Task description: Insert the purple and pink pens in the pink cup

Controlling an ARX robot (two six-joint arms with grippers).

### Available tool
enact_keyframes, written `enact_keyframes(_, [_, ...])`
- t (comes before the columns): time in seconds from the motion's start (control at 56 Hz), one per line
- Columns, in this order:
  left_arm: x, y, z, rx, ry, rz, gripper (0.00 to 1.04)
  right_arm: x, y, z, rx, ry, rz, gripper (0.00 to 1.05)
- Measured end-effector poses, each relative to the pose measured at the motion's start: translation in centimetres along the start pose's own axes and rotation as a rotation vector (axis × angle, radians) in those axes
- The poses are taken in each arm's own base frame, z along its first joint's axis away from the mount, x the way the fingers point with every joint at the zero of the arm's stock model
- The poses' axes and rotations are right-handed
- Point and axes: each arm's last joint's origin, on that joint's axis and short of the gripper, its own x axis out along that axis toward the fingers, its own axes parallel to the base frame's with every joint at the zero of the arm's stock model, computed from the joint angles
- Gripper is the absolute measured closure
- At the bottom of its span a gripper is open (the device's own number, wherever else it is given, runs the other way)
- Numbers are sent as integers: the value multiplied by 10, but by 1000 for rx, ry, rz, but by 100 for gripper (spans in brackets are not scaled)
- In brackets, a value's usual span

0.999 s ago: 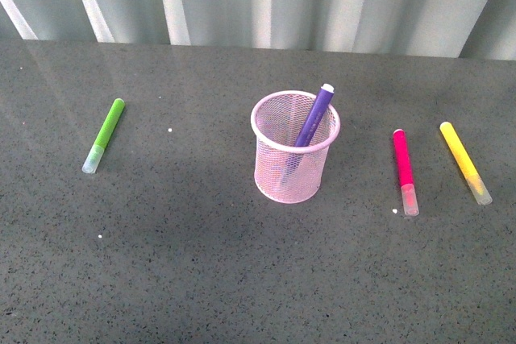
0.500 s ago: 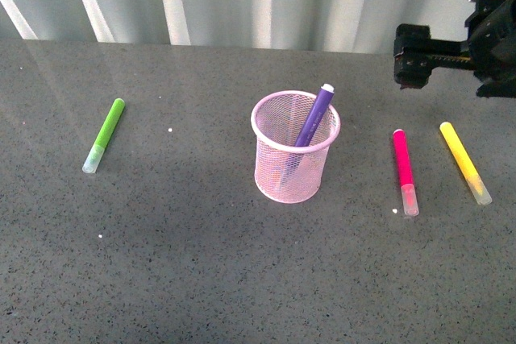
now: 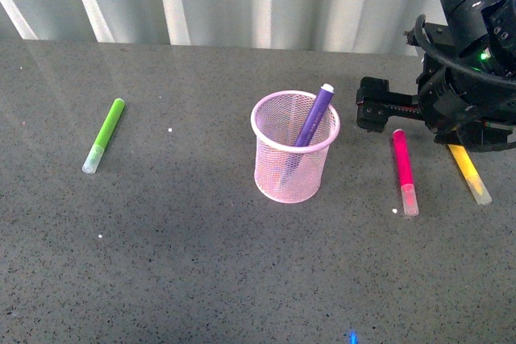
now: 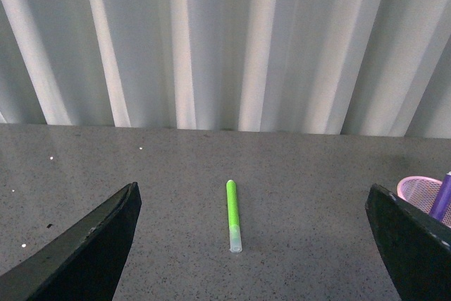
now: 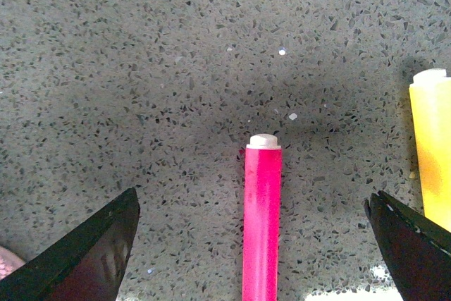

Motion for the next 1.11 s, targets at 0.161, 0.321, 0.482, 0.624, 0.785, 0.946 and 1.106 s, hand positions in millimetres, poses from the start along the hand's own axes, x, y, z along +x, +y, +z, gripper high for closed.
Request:
enact_keyframes(0.161, [0,0,0,0,0,0,7,10,0,-2,14,1,11,7])
enact_keyframes(0.321, [0,0,0,0,0,0,7,16,2,-1,28,1,32,7])
enact_keyframes(0.482, [0,0,0,0,0,0,7,23,4,1,38,1,43,7])
enact_keyframes(0.624, [0,0,0,0,0,0,7,25,8,1,42,-2,42,10])
enact_keyframes(0.785, [0,0,0,0,0,0,7,28,8,1,50,-2,31,36])
enact_keyframes(0.946, [0,0,0,0,0,0,7,29,6,2,58,-1,25,58])
enact_keyframes(1.106, [0,0,0,0,0,0,7,29,2,3,72,2,23,83])
